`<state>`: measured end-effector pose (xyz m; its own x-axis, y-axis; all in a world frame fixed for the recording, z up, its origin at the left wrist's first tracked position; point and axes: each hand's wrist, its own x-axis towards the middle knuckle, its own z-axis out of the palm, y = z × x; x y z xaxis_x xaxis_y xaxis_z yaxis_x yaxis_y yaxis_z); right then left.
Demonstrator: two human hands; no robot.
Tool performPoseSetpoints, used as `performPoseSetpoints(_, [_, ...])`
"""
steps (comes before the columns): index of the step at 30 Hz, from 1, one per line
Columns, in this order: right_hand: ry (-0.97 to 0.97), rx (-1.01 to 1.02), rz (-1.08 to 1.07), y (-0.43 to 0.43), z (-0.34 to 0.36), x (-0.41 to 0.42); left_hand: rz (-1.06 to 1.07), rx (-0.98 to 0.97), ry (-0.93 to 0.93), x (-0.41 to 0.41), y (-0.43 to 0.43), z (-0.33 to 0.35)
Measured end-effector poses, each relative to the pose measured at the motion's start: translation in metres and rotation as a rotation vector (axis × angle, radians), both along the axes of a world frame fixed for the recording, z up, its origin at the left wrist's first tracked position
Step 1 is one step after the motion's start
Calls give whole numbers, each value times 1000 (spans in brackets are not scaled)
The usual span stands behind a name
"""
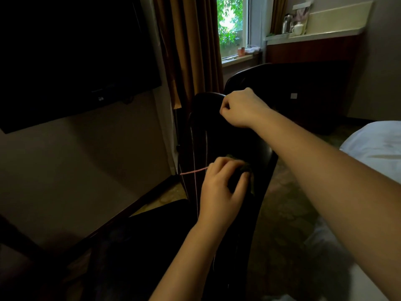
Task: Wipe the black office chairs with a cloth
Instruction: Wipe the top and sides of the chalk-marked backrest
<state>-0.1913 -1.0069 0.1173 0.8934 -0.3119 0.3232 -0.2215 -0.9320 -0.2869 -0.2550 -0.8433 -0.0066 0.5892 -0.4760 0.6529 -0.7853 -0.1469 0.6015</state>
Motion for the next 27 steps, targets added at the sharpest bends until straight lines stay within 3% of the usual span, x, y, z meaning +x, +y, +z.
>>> performPoseSetpoints(6, [15,-8,0,4,-1,-7,35,-41,17,-10,10,-24])
performPoseSetpoints(18, [15,-33,-23,10,-1,-16,164,70,72,-23,34,-52])
performPoseSetpoints(27, [4,-27,-31,15,-2,-22,190,-134,120,-38,11,-21])
